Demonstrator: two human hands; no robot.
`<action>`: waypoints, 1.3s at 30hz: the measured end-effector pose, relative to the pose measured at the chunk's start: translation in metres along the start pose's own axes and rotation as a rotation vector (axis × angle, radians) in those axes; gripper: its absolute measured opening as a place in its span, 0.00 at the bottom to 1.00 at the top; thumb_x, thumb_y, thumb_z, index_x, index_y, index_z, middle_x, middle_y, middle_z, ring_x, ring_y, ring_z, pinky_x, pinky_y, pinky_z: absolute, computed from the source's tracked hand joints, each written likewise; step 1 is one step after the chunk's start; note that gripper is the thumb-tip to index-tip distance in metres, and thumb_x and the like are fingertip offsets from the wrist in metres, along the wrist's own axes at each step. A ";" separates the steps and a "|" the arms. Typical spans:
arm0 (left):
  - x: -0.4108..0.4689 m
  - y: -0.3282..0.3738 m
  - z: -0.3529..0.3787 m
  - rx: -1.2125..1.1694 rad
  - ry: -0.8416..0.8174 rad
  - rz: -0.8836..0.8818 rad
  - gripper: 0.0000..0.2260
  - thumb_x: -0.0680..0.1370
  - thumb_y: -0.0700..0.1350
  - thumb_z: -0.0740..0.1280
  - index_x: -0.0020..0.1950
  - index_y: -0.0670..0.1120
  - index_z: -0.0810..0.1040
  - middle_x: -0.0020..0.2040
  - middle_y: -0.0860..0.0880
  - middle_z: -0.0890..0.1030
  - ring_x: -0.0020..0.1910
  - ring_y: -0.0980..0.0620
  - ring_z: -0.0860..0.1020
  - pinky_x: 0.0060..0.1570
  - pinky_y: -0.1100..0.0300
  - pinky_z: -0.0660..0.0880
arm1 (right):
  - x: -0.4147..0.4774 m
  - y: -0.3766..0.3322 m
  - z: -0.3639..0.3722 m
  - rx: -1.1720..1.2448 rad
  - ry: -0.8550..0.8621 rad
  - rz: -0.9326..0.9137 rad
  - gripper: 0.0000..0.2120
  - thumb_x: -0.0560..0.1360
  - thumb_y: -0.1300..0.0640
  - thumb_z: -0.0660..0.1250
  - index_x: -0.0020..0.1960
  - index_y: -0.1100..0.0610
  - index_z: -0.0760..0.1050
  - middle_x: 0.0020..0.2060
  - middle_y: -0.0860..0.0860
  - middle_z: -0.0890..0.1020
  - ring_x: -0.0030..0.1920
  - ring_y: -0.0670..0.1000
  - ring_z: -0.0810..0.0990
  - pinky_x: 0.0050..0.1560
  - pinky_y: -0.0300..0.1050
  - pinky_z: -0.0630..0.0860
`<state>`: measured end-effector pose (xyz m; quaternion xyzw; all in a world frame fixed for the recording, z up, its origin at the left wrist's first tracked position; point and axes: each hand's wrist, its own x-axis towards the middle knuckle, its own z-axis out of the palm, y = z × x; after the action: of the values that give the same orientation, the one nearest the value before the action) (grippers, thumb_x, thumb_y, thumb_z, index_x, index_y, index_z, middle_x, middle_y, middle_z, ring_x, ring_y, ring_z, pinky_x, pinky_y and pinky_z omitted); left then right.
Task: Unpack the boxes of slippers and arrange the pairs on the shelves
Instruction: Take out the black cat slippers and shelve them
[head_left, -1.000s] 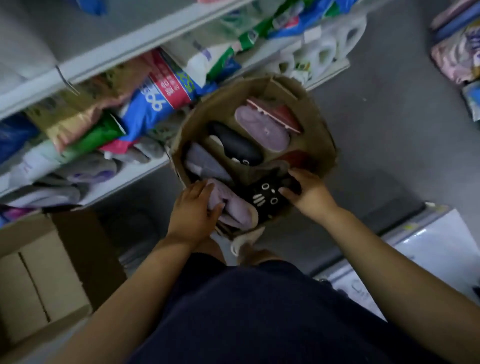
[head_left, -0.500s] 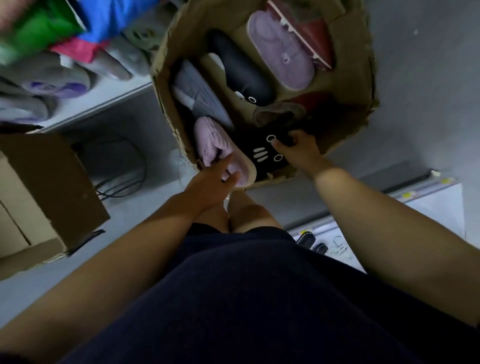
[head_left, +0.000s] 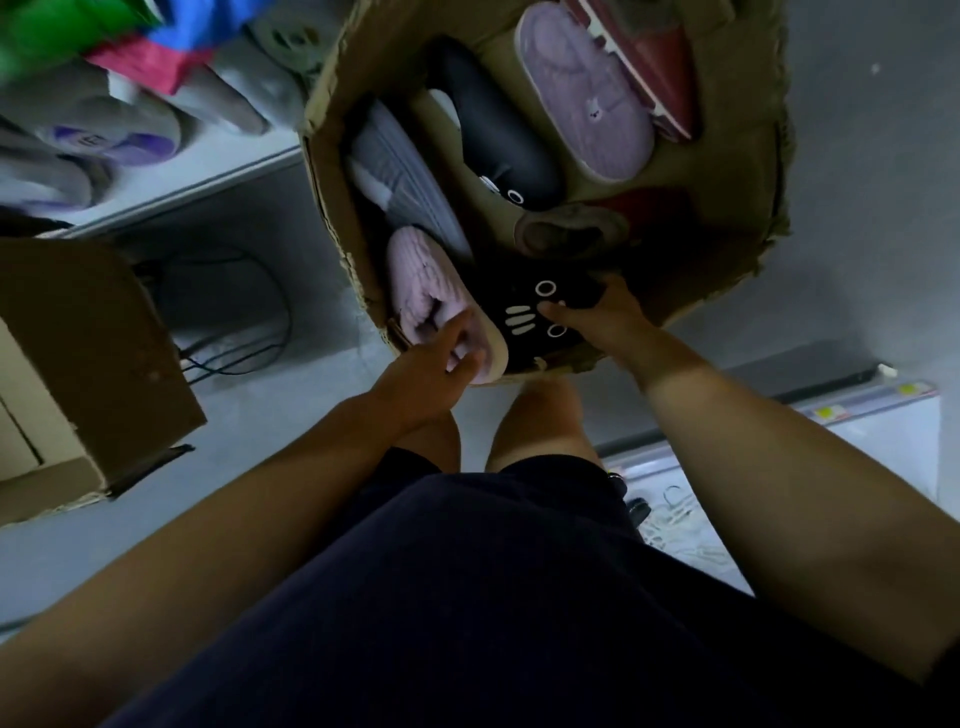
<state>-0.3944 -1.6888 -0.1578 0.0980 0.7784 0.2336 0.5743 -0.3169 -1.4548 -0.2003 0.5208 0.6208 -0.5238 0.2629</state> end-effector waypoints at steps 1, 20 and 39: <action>0.000 0.003 0.003 -0.018 0.025 -0.009 0.28 0.84 0.54 0.61 0.82 0.56 0.55 0.74 0.47 0.73 0.70 0.46 0.74 0.70 0.49 0.70 | -0.002 -0.003 -0.001 -0.009 -0.006 -0.013 0.46 0.62 0.45 0.83 0.75 0.54 0.66 0.68 0.51 0.76 0.68 0.52 0.74 0.69 0.50 0.72; -0.026 0.111 0.019 -0.672 0.495 -0.009 0.31 0.77 0.68 0.64 0.71 0.47 0.74 0.66 0.49 0.79 0.66 0.53 0.76 0.65 0.56 0.72 | -0.042 -0.056 -0.171 0.310 -0.208 -0.210 0.34 0.65 0.48 0.80 0.67 0.58 0.76 0.58 0.55 0.84 0.58 0.55 0.84 0.55 0.53 0.82; -0.040 0.020 0.000 -1.396 0.801 -0.192 0.30 0.74 0.59 0.72 0.63 0.37 0.75 0.57 0.38 0.83 0.55 0.42 0.84 0.49 0.52 0.82 | 0.089 -0.122 -0.006 -0.401 -0.057 -0.221 0.50 0.61 0.27 0.73 0.75 0.49 0.64 0.69 0.51 0.74 0.66 0.56 0.76 0.61 0.56 0.77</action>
<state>-0.3835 -1.6884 -0.1141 -0.4414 0.6046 0.6327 0.1982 -0.4565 -1.4050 -0.2304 0.3720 0.7578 -0.4302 0.3197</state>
